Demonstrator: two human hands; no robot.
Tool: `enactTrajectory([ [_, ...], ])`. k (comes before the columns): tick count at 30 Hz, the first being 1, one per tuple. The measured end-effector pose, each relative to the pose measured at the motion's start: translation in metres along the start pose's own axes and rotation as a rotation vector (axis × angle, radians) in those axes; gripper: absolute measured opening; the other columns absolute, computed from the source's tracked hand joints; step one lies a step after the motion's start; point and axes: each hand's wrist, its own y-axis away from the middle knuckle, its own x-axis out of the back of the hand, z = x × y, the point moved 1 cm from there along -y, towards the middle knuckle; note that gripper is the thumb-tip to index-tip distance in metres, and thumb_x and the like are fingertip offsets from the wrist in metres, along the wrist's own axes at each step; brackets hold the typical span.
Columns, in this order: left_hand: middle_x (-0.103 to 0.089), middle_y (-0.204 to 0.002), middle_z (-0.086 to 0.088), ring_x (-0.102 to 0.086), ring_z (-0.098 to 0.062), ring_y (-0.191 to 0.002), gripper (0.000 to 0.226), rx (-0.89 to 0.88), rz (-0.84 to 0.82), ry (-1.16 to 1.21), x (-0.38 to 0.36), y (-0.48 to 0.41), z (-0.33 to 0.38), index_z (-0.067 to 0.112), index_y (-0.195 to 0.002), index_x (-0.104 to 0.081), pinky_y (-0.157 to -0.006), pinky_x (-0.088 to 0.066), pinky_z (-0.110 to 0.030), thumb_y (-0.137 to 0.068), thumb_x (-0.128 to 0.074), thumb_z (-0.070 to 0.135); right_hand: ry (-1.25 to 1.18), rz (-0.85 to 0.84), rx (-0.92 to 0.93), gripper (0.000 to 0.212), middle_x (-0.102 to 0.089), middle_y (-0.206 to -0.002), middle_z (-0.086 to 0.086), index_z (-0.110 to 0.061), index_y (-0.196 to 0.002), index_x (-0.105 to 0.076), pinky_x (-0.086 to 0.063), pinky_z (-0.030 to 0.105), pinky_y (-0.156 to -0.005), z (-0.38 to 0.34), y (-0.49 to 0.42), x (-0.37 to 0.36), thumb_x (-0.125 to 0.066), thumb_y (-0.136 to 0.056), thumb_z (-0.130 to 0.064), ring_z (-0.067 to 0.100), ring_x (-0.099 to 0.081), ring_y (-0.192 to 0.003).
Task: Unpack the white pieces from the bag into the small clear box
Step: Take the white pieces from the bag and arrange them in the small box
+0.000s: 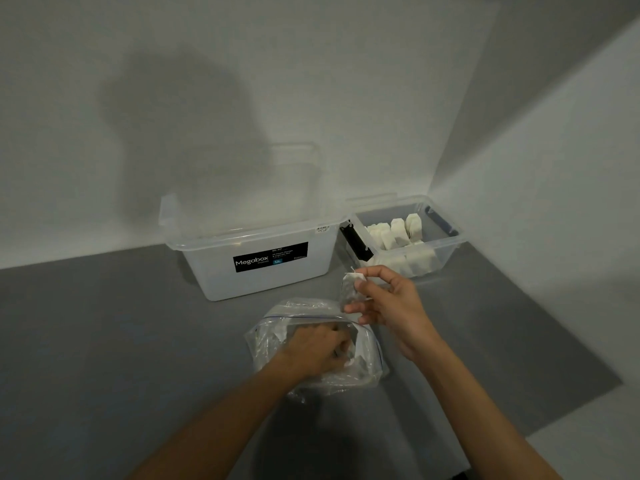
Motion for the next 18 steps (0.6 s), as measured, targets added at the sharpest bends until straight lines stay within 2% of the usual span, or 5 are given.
enactTrajectory([
  [4, -0.053, -0.128, 0.005, -0.052, -0.016, -0.114, 0.038, 0.003, -0.043, 0.004, -0.003, 0.001, -0.005, 0.026, -0.118, -0.055, -0.092, -0.04, -0.03, -0.086, -0.059, 0.045, 0.027, -0.01, 0.016, 0.014, -0.072, -0.081, 0.015, -0.009, -0.104, -0.065, -0.053, 0.027, -0.05, 0.002, -0.001, 0.0, -0.058, -0.092, -0.006, 0.027, -0.07, -0.065],
  [9, -0.057, -0.124, 0.005, -0.058, -0.017, -0.107, 0.03, -0.007, -0.018, -0.035, -0.003, -0.002, -0.006, 0.024, -0.112, -0.059, -0.086, -0.045, -0.031, -0.088, -0.058, 0.041, 0.042, -0.021, 0.014, 0.013, -0.072, -0.079, 0.012, -0.008, -0.102, -0.066, -0.053, 0.026, -0.05, 0.003, -0.001, 0.0, -0.058, -0.092, -0.006, 0.026, -0.069, -0.065],
  [13, -0.06, -0.118, 0.003, -0.061, -0.019, -0.102, 0.023, -0.002, 0.056, -0.075, -0.001, -0.001, -0.005, 0.021, -0.109, -0.061, -0.081, -0.045, -0.031, -0.094, -0.048, 0.032, 0.053, -0.005, 0.013, 0.011, -0.071, -0.075, 0.009, -0.007, -0.1, -0.065, -0.049, 0.024, -0.045, 0.006, -0.002, 0.003, -0.057, -0.094, -0.01, 0.024, -0.068, -0.059],
  [15, -0.062, -0.113, 0.004, -0.061, -0.017, -0.099, 0.02, 0.028, 0.084, -0.012, 0.004, 0.0, -0.005, 0.022, -0.106, -0.063, -0.081, -0.045, -0.03, -0.094, -0.048, 0.03, 0.063, 0.005, 0.021, 0.011, -0.069, -0.073, 0.01, -0.006, -0.097, -0.065, -0.044, 0.023, -0.041, 0.008, -0.003, 0.006, -0.057, -0.094, -0.013, 0.02, -0.064, -0.053],
  [18, -0.067, -0.098, 0.005, -0.062, -0.016, -0.091, 0.014, 0.14, 0.091, 0.214, 0.019, 0.008, -0.009, 0.023, -0.098, -0.065, -0.079, -0.048, -0.029, -0.089, -0.054, 0.026, 0.117, 0.004, 0.058, 0.012, -0.065, -0.072, 0.014, -0.006, -0.092, -0.066, -0.041, 0.023, -0.041, 0.008, -0.003, 0.012, -0.058, -0.093, -0.015, 0.017, -0.059, -0.05],
])
